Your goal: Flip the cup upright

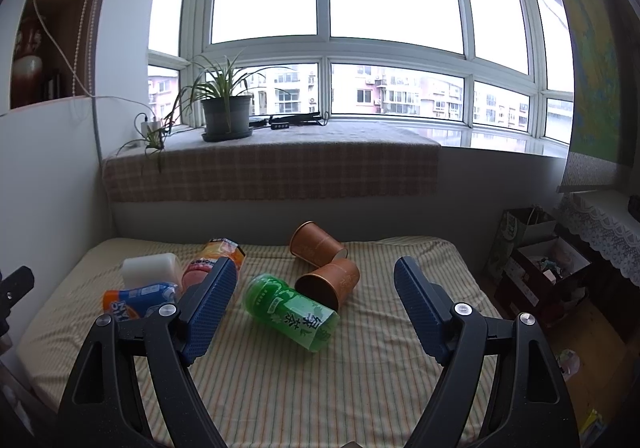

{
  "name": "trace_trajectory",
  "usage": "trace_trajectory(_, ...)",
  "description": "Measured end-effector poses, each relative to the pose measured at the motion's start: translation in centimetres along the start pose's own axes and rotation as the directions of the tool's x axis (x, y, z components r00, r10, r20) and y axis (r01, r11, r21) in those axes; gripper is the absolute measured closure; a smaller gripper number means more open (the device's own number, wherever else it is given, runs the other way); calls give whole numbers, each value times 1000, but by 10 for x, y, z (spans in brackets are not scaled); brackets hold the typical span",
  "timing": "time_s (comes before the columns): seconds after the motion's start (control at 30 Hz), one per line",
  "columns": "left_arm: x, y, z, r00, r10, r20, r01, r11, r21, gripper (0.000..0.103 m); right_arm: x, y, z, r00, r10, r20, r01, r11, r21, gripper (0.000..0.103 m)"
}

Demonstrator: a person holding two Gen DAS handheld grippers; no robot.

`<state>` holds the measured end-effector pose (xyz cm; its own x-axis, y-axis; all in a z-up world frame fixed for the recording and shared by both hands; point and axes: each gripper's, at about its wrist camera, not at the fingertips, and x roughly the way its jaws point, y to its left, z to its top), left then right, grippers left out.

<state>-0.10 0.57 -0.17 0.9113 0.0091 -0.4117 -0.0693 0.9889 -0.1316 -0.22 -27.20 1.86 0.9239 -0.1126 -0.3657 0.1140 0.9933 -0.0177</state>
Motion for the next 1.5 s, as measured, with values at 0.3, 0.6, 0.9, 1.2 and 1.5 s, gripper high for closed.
trace_trajectory(0.3, 0, 0, 1, 1000, -1, -6, 1, 1000, -1, 0, 2, 4, 0, 1000, 8, -7, -8, 1000, -5, 22)
trace_trajectory(0.6, 1, 4, 1, 1000, 4, -9, -4, 1000, -4, 0, 5, 9, 0, 999, 30, -12, -30, 999, -18, 22)
trace_trajectory(0.9, 7, 14, -4, 1000, 19, -21, -20, 1000, -15, 0, 13, 22, 1, 998, 62, -21, -63, 997, -49, 22)
trace_trajectory(1.2, 9, 28, -12, 998, 41, -46, -42, 999, -8, 0, 41, 56, 5, 974, 217, -62, -224, 962, -156, 22)
trace_trajectory(1.5, 5, 39, -22, 996, 23, -84, -22, 1000, 2, 0, 89, 109, 16, 868, 438, -233, -495, 796, -349, 22)
